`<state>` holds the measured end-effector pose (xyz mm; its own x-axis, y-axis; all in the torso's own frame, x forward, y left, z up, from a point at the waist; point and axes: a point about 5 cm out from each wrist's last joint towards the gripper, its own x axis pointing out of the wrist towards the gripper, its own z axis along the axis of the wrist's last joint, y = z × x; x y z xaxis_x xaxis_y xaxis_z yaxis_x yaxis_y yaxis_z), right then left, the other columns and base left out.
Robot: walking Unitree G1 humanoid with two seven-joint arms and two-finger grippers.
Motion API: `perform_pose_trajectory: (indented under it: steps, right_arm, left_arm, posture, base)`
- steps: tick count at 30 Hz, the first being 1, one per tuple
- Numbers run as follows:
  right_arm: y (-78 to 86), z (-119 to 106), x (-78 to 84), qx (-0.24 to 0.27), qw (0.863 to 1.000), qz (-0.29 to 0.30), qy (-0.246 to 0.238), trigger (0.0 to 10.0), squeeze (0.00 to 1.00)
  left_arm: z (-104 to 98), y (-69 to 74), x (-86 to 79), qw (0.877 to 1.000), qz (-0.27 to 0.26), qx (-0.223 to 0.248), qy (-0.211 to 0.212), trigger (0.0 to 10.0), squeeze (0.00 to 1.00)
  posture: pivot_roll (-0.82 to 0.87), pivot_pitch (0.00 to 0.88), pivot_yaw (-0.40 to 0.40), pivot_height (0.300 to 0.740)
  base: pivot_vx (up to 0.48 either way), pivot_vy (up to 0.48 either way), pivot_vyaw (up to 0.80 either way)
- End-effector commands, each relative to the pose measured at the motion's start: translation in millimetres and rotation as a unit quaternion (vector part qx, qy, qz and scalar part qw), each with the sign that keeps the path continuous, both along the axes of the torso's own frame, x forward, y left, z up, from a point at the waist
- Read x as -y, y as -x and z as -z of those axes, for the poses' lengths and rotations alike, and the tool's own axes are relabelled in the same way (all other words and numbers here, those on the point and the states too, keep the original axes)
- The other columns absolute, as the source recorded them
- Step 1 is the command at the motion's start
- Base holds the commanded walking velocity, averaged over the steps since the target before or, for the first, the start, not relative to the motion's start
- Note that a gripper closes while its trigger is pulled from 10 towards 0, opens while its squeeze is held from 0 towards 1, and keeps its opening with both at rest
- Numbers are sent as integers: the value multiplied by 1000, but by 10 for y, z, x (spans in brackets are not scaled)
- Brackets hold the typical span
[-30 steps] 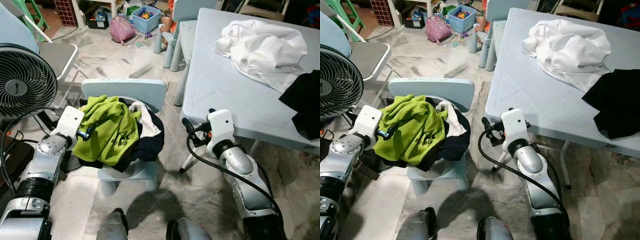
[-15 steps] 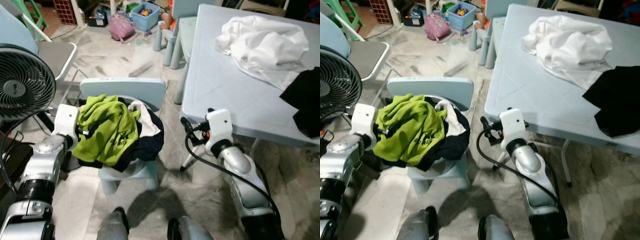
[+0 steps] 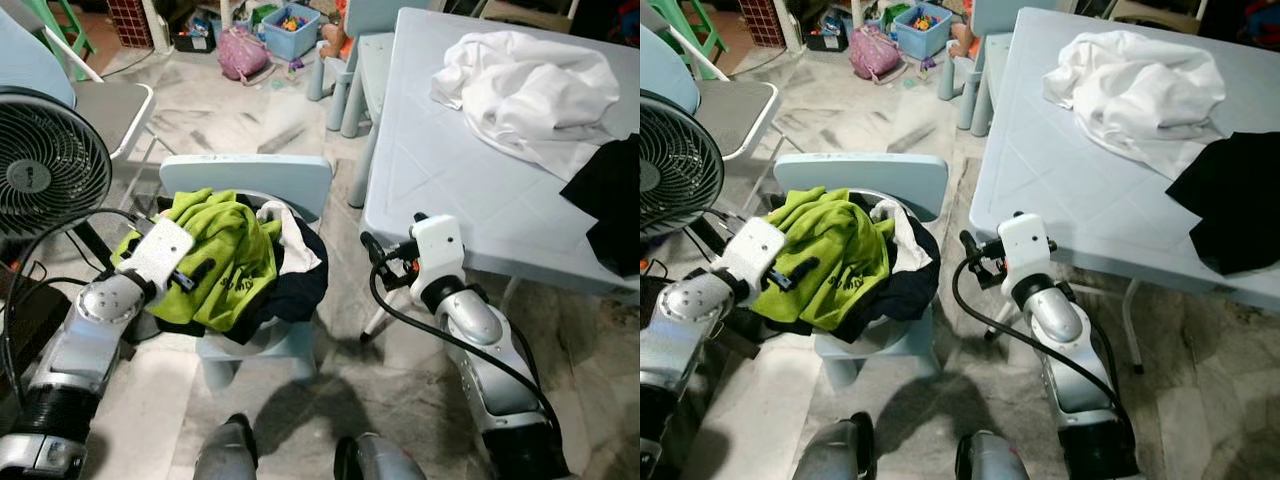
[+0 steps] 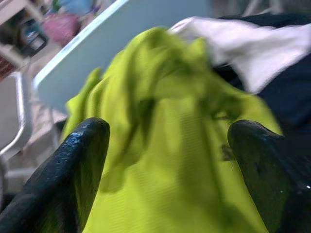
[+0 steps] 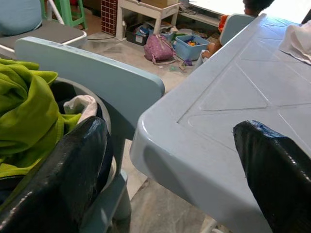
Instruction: Hang hanger
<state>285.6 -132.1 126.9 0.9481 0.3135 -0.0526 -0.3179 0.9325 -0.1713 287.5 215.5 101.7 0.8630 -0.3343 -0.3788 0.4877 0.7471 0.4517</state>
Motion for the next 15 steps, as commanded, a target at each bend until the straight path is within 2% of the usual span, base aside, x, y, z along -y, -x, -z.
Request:
perform_pose_trajectory:
  steps: [1, 4, 7, 9, 12, 14, 15]
  right_arm:
    - [0, 15, 26, 0, 1000, 6, 3, 10000, 0]
    - [4, 22, 32, -1, 1000, 7, 4, 10000, 0]
    - [2, 28, 28, -2, 1000, 6, 4, 10000, 0]
    - [-10, 41, 7, -4, 1000, 3, 4, 10000, 0]
    - [-17, 45, -4, -5, 1000, 1, 4, 10000, 0]
    - [-27, 50, -17, -6, 1000, -1, 4, 10000, 0]
    - [-33, 57, -25, -7, 1000, -2, 4, 10000, 0]
  left_arm:
    - [46, 112, 98, 999, 40, -12, 5, 10000, 0]
    - [96, 275, 177, 996, 77, -33, 13, 10000, 0]
    - [110, 321, 189, 995, 86, -39, 12, 10000, 0]
    - [111, 413, 223, 992, 112, -53, 13, 10000, 0]
    - [106, 470, 229, 989, 130, -64, 12, 10000, 0]
    - [128, 584, 172, 981, 161, -103, -8, 10000, 0]
    - [172, 639, 77, 975, 173, -133, -38, 10000, 0]
  posture:
    - [-22, 141, -49, 740]
    - [-17, 142, -50, 740]
    - [-17, 142, -50, 740]
    - [4, 139, -58, 740]
    - [4, 139, -58, 740]
    - [11, 139, -59, 740]
    - [11, 139, -59, 740]
  base:
    - [0, 0, 0]
    - [0, 0, 0]
    - [0, 0, 0]
    - [0, 0, 0]
    - [0, 0, 0]
    - [0, 0, 0]
    - [0, 0, 0]
